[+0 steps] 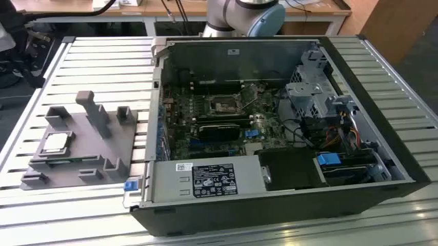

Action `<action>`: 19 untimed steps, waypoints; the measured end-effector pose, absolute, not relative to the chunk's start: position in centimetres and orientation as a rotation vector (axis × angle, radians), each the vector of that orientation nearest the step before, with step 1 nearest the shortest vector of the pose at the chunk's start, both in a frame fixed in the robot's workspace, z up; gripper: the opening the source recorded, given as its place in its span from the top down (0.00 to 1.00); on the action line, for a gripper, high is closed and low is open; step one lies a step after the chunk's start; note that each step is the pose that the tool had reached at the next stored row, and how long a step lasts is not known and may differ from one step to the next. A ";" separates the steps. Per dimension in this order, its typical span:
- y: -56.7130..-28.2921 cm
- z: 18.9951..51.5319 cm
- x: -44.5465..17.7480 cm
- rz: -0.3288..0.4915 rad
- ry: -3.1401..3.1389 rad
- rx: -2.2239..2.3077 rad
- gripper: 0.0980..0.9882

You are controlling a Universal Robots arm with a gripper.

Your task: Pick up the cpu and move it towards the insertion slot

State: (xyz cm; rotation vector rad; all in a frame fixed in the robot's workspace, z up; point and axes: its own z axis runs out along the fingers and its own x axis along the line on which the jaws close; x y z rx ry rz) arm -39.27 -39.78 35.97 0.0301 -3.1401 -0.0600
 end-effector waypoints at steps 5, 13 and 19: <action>-39.8 36.0 -39.3 -0.060 -3.140 0.030 0.99; -39.8 36.0 -40.7 -0.060 -3.140 0.030 0.99; -39.8 35.9 -42.8 -0.060 -3.140 0.030 0.99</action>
